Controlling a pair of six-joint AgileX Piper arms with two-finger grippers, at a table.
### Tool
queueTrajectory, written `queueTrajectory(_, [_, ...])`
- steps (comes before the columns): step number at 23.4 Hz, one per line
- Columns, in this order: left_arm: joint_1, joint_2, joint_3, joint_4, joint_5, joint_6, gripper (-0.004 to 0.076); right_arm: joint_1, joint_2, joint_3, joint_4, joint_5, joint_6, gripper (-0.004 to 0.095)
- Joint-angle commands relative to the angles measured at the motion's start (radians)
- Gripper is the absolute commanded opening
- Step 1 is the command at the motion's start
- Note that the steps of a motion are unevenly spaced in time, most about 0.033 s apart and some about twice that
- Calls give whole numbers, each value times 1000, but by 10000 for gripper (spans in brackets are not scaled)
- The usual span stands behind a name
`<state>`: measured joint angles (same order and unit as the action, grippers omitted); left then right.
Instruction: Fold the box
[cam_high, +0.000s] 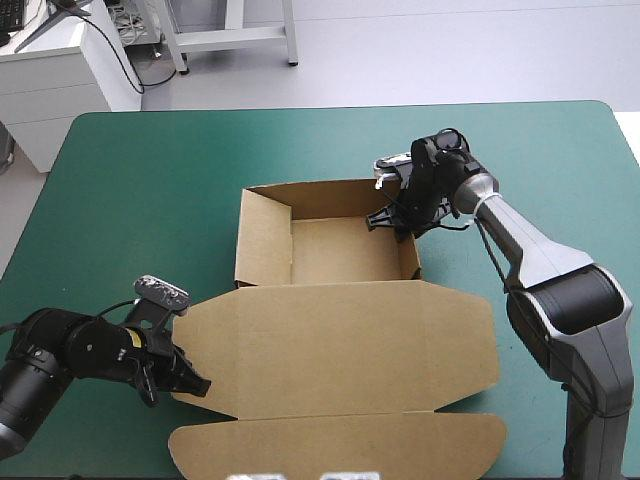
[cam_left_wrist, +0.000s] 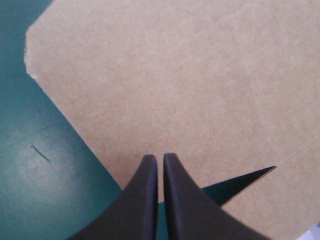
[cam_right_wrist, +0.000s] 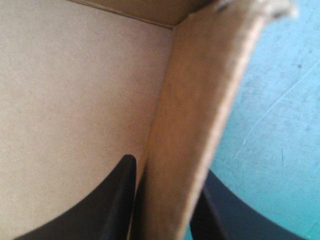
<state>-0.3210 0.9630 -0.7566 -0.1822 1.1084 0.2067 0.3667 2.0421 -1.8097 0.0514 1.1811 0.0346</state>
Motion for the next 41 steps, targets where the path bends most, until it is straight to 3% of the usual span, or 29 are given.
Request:
queueTrajectory(1, [1,-45,-22,-25,-35,-1,14,-3,-55,-26,-4,-24,1,-19])
queueTrajectory(8, [1,-53,-22,-24,-36,-1,14,-3,-55,-26,-8,-18,1,-12])
queueTrajectory(11, [1,-53,-22,-22,-36,-1,14,-3,-57,-26,-12,-14,1,60])
queueTrajectory(15, [1,-53,-22,-23,-37,-1,14,-3,-74,-27,-14,-3,-14,298])
queueTrajectory(20, [1,-53,-22,-21,-41,-1,14,-3,-133,-82,-9,20,-18,730])
queueTrajectory(21, [1,-53,-22,-21,-41,-1,14,-3,-144,-97,-9,22,-18,742])
queueTrajectory(34, [1,-53,-22,-21,-33,-1,14,-3,-73,-113,9,60,1,730])
queueTrajectory(37, [1,-53,-22,-21,-33,-1,14,-3,-54,-113,22,66,1,559])
queueTrajectory(41, [1,-53,-22,-21,-35,-1,14,-3,-42,-113,28,68,1,192])
